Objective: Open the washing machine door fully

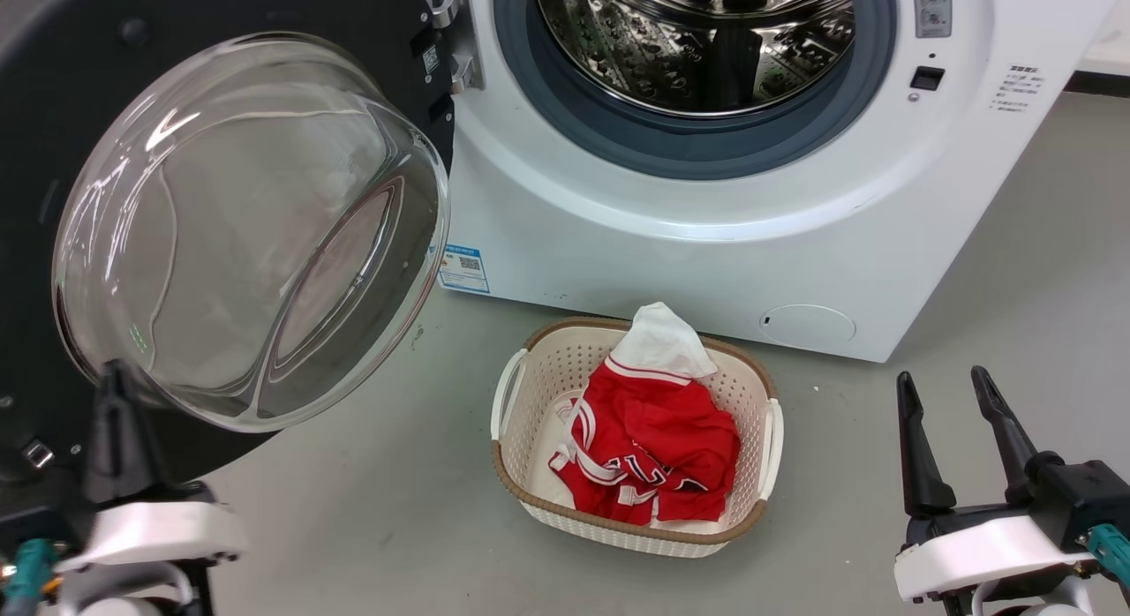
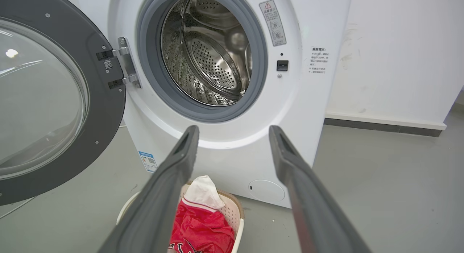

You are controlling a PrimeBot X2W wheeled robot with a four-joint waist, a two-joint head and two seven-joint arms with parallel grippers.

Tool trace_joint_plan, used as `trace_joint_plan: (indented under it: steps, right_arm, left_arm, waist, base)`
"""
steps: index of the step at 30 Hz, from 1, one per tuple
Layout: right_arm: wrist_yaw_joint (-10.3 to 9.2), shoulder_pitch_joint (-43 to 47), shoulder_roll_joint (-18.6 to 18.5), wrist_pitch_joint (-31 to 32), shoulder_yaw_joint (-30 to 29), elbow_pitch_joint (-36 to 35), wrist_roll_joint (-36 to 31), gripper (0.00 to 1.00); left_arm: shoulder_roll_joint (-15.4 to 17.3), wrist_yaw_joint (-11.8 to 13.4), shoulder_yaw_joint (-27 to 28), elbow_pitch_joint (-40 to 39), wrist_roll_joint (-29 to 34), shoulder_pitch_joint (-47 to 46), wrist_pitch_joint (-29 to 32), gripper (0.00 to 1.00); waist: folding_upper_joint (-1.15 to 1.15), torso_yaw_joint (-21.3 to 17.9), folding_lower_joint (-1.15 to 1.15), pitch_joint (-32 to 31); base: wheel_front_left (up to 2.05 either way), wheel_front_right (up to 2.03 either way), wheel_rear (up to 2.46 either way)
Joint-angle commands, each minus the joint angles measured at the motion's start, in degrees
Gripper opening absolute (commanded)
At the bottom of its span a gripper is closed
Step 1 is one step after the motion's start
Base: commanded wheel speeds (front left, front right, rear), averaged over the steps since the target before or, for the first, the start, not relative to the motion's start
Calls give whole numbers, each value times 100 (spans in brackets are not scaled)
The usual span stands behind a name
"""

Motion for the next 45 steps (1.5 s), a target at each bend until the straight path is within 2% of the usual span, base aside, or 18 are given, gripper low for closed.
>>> trace_joint_plan:
  steps: [1, 9, 16, 22, 28, 29, 31, 32, 33, 34, 45]
  right_arm:
    - [-4, -22, 9, -27, 13, -1, 6, 100]
    - [-4, -49, 9, -31, 83, 62, -61, 100]
    - [-4, -51, 10, -42, 52, 84, -105, 100]
    - [-4, -73, 10, -48, -9, 59, -122, 100]
    - [-4, -88, 9, -53, -6, 54, -111, 100]
    - [-4, -88, 9, -54, -3, 62, -104, 100]
    - [-4, -86, 10, -62, 0, 80, -88, 100]
    - [-4, -91, 9, -68, 3, 83, -79, 100]
    - [-4, -98, 9, -72, 7, 87, -69, 100]
    - [-4, -104, 9, -76, 8, 90, -68, 100]
    - [-4, -140, 9, -118, 15, 141, -42, 100]
  left_arm:
    - [-52, -30, -64, -72, 62, 59, -12, 0]
    - [-365, -354, -692, -379, 513, 143, -11, 0]
    - [-451, -590, -1132, -197, 719, -7, -11, 0]
    - [-515, -657, -1362, 71, 841, -142, -11, 0]
    - [-546, -577, -1419, 174, 934, -195, -11, 0]
    - [-550, -566, -1414, 177, 944, -187, -12, 4]
    - [-551, -537, -1397, 182, 961, -156, -11, 39]
    - [-556, -517, -1387, 176, 964, -138, -11, 64]
    - [-560, -508, -1379, 175, 968, -117, -11, 97]
    - [-561, -505, -1374, 183, 970, -103, -11, 100]
    - [-579, -526, -1354, 214, 962, -148, -11, 100]
  waist:
    - [0, -32, 0, -26]
    - [0, -326, 0, -160]
    - [0, -747, 0, -206]
    - [0, -1064, 0, -170]
    - [0, -1234, 0, -134]
    - [0, -1247, 0, -138]
    - [0, -1272, 0, -143]
    - [0, -1283, 0, -139]
    - [0, -1293, 0, -136]
    - [0, -1300, 0, -131]
    - [0, -1297, 0, -117]
  base:
    - [0, 0, 0]
    - [0, 0, 0]
    - [0, 0, 0]
    - [0, 0, 0]
    - [0, 0, 0]
    - [0, 0, 0]
    - [0, 0, 0]
    - [0, 0, 0]
    - [0, 0, 0]
    - [0, 0, 0]
    - [0, 0, 0]
